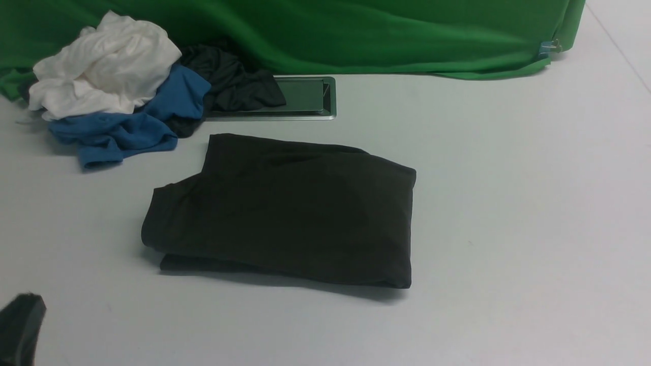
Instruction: Fold a long-sleeved shirt on a white desktop.
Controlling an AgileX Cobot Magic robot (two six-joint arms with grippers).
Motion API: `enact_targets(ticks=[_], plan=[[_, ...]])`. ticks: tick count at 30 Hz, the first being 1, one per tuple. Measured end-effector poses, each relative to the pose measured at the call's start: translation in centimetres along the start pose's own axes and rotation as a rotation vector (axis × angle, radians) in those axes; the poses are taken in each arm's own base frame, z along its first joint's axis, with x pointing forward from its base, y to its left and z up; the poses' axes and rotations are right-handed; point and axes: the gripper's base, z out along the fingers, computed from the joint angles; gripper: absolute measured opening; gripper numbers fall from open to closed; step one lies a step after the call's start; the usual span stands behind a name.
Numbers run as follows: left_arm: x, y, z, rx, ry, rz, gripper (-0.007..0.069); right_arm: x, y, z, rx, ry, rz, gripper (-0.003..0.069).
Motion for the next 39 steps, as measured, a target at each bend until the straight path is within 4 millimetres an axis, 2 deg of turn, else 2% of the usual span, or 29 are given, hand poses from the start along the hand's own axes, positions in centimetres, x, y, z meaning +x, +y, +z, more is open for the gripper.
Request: enact_targets(ticks=[39], plan=[[0.07,-0.11,0.0,0.015,0.007,-0.017,0.0021,0.0,0.0,-0.01,0.0,-0.001,0.0,0.0211]])
